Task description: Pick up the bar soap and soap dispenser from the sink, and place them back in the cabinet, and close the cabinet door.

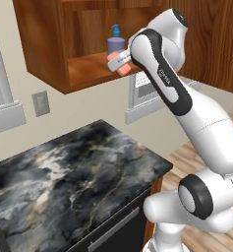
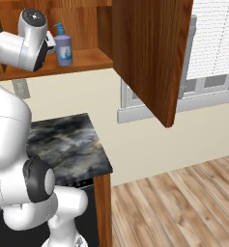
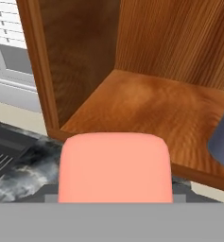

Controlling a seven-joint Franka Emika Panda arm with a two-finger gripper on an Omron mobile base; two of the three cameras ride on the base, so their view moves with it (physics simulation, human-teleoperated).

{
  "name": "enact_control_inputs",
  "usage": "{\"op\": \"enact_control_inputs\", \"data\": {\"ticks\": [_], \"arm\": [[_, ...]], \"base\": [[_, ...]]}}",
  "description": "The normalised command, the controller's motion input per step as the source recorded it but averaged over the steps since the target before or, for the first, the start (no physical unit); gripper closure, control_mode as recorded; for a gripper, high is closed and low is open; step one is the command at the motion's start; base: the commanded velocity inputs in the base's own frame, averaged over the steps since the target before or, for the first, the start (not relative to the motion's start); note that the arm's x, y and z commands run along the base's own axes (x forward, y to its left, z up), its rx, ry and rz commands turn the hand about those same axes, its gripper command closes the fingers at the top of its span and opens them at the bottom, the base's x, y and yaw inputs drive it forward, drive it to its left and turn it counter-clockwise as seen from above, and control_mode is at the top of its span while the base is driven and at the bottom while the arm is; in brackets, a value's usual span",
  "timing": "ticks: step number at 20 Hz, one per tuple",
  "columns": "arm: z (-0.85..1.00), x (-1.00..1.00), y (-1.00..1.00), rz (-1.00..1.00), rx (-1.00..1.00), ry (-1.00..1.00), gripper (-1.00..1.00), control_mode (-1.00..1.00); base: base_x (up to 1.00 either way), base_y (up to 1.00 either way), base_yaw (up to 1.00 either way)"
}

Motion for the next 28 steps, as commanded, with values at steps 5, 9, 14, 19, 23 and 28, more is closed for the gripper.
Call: {"op": "enact_control_inputs", "data": {"ticks": [5, 9, 14, 19, 23, 28], "arm": [[0.0, 0.08, 0.04, 0.0, 0.0, -0.06, 1.0, -1.0], [-0.02, 0.09, 0.06, 0.0, 0.0, -0.05, 1.0, -1.0], [-0.03, 0.13, 0.12, 0.0, 0.0, -0.03, 1.0, -1.0], [0.0, 0.14, 0.14, 0.0, 0.0, 0.0, 1.0, -1.0], [0.0, 0.13, 0.18, 0.0, 0.0, 0.0, 1.0, -1.0], [-0.02, 0.15, 0.2, 0.0, 0.0, 0.0, 1.0, -1.0]], "base": [[0.0, 0.0, 0.0], [0.0, 0.0, 0.0], [0.0, 0.0, 0.0], [0.0, 0.0, 0.0], [0.0, 0.0, 0.0], [0.0, 0.0, 0.0]]}}
